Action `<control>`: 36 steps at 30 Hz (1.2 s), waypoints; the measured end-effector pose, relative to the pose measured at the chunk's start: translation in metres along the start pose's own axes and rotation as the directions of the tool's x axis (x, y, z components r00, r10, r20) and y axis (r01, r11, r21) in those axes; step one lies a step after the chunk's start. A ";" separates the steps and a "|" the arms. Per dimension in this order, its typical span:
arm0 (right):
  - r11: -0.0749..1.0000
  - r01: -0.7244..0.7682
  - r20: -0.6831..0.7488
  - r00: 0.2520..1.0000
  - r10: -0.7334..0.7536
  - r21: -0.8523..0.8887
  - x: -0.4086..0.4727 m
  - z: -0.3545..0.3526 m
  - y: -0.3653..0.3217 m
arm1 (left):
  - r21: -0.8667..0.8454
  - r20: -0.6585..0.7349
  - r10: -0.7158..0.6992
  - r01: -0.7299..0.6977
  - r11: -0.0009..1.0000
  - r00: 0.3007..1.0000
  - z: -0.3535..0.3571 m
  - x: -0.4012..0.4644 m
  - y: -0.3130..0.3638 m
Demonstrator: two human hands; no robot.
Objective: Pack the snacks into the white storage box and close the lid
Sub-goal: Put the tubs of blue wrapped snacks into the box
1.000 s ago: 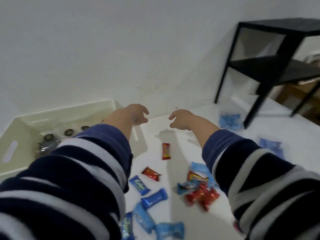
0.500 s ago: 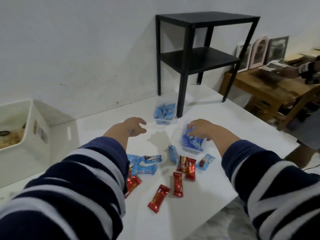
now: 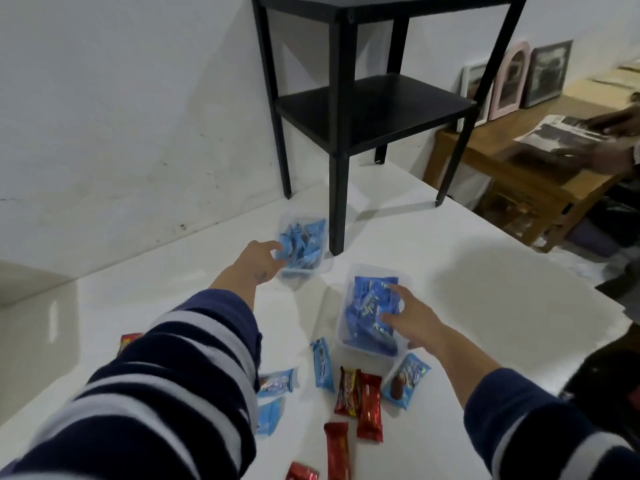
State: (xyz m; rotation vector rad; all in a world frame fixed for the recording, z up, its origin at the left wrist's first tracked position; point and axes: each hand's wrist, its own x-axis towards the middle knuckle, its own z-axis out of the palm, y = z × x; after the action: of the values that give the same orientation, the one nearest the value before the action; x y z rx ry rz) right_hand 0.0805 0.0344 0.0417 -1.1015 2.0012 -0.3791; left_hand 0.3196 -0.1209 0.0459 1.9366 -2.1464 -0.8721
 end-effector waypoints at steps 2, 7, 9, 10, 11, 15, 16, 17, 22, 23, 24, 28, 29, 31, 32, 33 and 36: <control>0.993 0.001 -0.027 1.000 0.002 0.115 0.014 0.008 0.007 | -0.022 -0.011 -0.010 0.010 1.000 1.000 0.004 0.020 0.002; 0.958 -0.061 -0.011 0.998 0.067 0.282 0.036 0.006 0.021 | -0.089 0.016 -0.010 0.012 0.996 1.000 0.018 0.055 0.007; 0.948 -0.072 -0.016 0.997 0.081 0.310 0.042 0.004 0.025 | -0.201 0.034 -0.037 0.043 0.979 0.999 0.024 0.059 0.006; 0.944 -0.066 -0.024 0.997 0.078 0.323 0.044 0.004 0.026 | -0.254 0.028 -0.050 0.056 0.966 0.998 0.026 0.060 0.004; 0.942 -0.058 -0.033 0.997 0.073 0.329 0.045 0.004 0.027 | -0.296 0.025 -0.069 0.073 0.952 0.997 0.026 0.059 0.003; 0.911 -0.064 -0.008 0.997 0.073 0.408 0.048 -0.003 0.035 | -0.337 0.023 -0.151 0.150 0.929 0.988 0.028 0.045 -0.006; 0.894 -0.076 0.027 0.997 0.071 0.442 0.047 -0.007 0.036 | -0.345 0.009 -0.167 0.160 0.925 0.986 0.031 0.039 -0.008; 0.878 -0.083 0.061 0.996 0.062 0.472 0.046 -0.011 0.036 | -0.369 -0.003 -0.185 0.171 0.914 0.983 0.033 0.030 -0.011; 0.872 -0.076 0.118 0.993 0.021 0.483 0.042 -0.029 0.036 | -0.454 -0.020 -0.251 0.215 0.864 0.968 0.045 -0.015 -0.018; 0.873 -0.065 0.132 0.991 0.001 0.483 0.040 -0.034 0.034 | -0.459 -0.023 -0.269 0.229 0.859 0.963 0.047 -0.026 -0.020; 0.871 -0.054 0.144 0.989 -0.019 0.488 0.038 -0.039 0.031 | -0.464 -0.026 -0.285 0.241 0.852 0.958 0.049 -0.037 -0.021; 0.875 0.016 0.190 0.974 -0.123 0.484 0.036 -0.057 0.006 | -0.497 -0.038 -0.326 0.265 0.827 0.945 0.060 -0.076 -0.024; 0.883 0.043 0.209 0.965 -0.158 0.468 0.035 -0.059 -0.003 | -0.494 -0.039 -0.330 0.268 0.827 0.943 0.063 -0.083 -0.025; 0.897 0.102 0.253 0.940 -0.228 0.429 0.034 -0.054 -0.021 | -0.491 -0.040 -0.341 0.279 0.825 0.939 0.067 -0.095 -0.026; 0.901 0.123 0.274 0.928 -0.252 0.415 0.034 -0.048 -0.029 | -0.524 -0.031 -0.356 0.288 0.802 0.934 0.067 -0.100 -0.025; 0.904 0.133 0.291 0.919 -0.266 0.406 0.034 -0.041 -0.038 | -0.587 0.000 -0.384 0.311 0.748 0.923 0.065 -0.104 -0.024; 0.918 0.144 0.321 0.907 -0.272 0.370 0.037 -0.016 -0.061 | -0.717 0.113 -0.442 0.381 0.584 0.890 0.047 -0.110 -0.020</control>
State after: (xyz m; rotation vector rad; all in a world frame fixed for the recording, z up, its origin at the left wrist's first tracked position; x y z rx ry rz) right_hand 0.0923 -0.0321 0.0688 -1.0787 1.4266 -0.5635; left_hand 0.3350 -0.0017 0.0285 1.9451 -0.9906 -1.4159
